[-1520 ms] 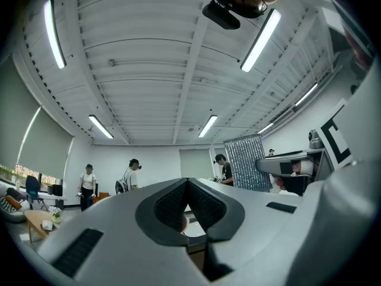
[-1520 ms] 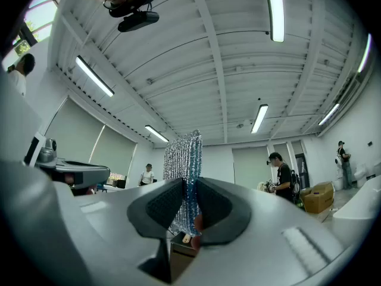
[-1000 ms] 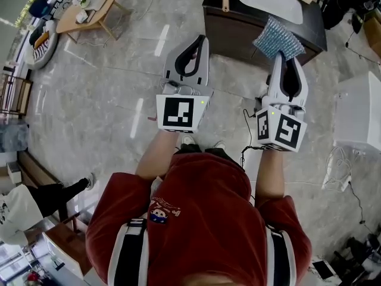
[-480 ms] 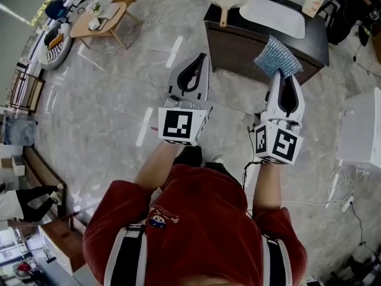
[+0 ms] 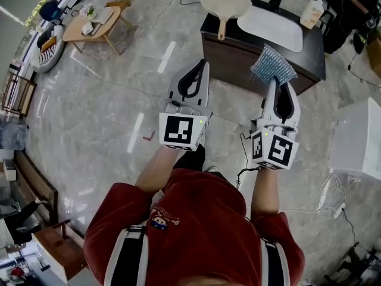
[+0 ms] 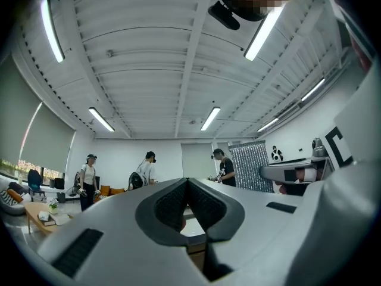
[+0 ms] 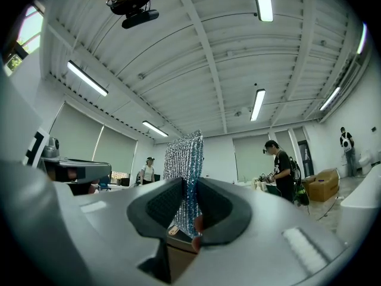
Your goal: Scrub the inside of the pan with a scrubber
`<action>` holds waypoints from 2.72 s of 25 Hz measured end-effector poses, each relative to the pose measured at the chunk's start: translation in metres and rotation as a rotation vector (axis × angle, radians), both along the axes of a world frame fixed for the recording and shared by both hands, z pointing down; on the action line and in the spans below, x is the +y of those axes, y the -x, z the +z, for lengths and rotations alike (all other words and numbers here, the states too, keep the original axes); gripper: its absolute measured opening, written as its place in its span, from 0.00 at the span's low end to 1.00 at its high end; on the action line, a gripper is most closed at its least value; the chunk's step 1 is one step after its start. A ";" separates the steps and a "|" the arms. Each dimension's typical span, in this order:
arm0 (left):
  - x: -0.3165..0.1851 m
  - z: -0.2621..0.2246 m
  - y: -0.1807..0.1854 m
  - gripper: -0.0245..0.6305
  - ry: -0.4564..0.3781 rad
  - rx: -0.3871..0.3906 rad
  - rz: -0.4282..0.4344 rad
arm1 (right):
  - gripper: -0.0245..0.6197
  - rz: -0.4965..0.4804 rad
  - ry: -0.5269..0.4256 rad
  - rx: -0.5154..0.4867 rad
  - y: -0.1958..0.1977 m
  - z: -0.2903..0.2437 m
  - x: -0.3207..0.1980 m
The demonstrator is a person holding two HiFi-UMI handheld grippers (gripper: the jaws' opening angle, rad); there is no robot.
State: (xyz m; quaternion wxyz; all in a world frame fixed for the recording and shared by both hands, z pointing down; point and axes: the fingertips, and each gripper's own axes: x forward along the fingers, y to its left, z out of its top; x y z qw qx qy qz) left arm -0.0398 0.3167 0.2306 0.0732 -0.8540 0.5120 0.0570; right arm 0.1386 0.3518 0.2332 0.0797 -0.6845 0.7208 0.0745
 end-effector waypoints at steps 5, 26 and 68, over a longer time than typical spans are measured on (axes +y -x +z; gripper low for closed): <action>-0.051 -0.004 0.015 0.04 0.009 0.013 -0.013 | 0.18 -0.015 0.010 0.017 0.015 -0.005 -0.058; -0.228 -0.002 0.060 0.04 0.010 0.067 0.037 | 0.18 0.056 0.040 0.092 0.056 -0.009 -0.221; -0.543 0.038 -0.060 0.04 0.080 -0.050 -0.014 | 0.18 -0.064 0.231 0.015 -0.070 0.065 -0.551</action>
